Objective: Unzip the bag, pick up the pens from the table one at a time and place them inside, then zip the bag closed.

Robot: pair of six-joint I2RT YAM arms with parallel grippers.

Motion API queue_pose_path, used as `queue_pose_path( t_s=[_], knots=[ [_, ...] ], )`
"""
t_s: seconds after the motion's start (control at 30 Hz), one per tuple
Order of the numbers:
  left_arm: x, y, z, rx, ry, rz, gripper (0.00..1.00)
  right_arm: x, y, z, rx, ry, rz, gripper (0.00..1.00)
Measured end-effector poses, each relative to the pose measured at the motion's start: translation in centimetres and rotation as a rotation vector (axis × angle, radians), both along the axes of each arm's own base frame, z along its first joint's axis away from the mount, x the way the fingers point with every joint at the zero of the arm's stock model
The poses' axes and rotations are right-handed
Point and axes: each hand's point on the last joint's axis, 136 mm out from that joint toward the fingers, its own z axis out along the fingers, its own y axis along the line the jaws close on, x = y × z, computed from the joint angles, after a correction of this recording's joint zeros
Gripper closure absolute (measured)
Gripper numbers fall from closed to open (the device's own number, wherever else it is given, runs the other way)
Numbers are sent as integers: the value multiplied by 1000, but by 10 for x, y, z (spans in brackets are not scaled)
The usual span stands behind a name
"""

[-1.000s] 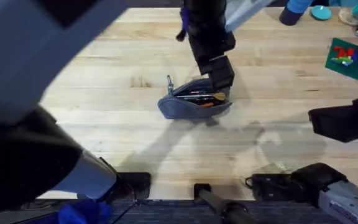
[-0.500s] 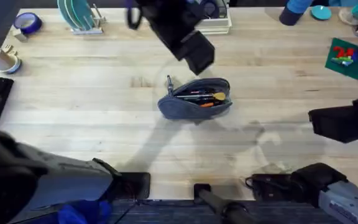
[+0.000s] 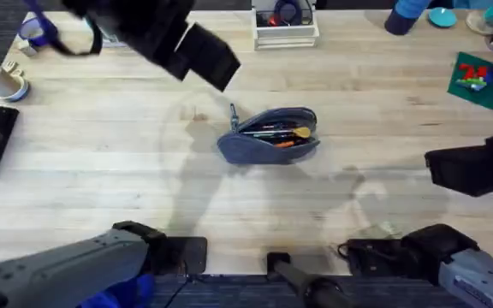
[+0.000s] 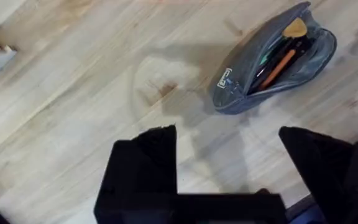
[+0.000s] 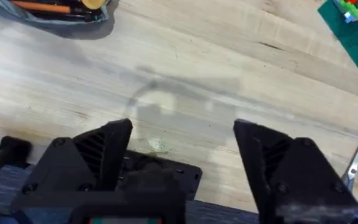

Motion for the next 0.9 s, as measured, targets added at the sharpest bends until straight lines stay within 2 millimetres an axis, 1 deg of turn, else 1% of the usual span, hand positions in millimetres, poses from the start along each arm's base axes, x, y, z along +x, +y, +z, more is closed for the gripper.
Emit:
queue_pose_path(
  t_s=[0.13,0.43,0.6,0.73,0.9],
  knots=[
    [-8,11,-14,-22,-4,33,1,0,0,0,0,0,0,3],
    [-37,33,-45,-63,-26,116,1,0,0,0,0,0,0,4],
    [-52,40,-75,-59,25,153,2,0,0,0,0,0,0,3],
    [-49,38,-91,-81,37,176,5,0,0,0,0,0,0,3],
    [-46,36,-95,-102,41,190,5,0,0,0,0,0,0,3]
  ],
)
